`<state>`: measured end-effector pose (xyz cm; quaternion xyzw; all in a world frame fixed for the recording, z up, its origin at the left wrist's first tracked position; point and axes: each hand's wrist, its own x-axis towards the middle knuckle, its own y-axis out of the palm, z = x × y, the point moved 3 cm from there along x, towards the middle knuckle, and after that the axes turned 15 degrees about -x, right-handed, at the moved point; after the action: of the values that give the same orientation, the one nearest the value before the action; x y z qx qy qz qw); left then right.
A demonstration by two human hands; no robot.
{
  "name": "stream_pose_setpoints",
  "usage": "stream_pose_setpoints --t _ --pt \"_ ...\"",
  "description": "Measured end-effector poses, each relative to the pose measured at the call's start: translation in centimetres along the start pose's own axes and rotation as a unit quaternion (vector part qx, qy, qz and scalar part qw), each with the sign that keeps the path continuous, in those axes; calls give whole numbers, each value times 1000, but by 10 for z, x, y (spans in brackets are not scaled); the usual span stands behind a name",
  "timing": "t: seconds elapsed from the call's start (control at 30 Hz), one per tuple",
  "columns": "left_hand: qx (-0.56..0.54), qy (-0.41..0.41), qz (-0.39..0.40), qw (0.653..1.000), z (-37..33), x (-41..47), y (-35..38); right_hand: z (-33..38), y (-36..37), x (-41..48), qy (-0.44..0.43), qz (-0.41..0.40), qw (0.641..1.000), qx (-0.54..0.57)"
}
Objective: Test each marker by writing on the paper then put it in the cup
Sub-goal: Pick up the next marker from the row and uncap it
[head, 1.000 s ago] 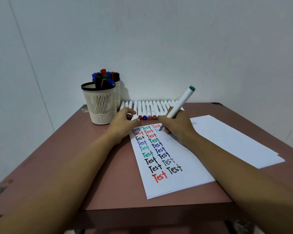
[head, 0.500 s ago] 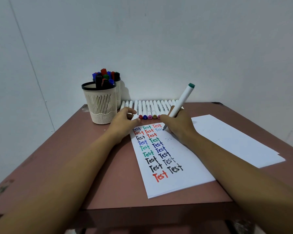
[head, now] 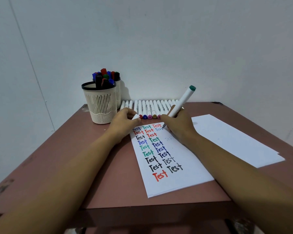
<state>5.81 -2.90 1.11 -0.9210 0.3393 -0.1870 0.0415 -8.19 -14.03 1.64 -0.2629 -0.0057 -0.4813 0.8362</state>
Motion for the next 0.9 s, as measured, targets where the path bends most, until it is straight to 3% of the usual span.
stream_pose_setpoints --t 0.17,0.4,0.9 --pt "44 50 25 997 -8 -5 2 -3 -4 5 40 12 992 122" --pt "81 115 72 988 -19 -17 10 11 -6 1 18 69 951 302" --pt "113 176 105 972 -27 -25 16 7 1 -2 0 149 973 174"
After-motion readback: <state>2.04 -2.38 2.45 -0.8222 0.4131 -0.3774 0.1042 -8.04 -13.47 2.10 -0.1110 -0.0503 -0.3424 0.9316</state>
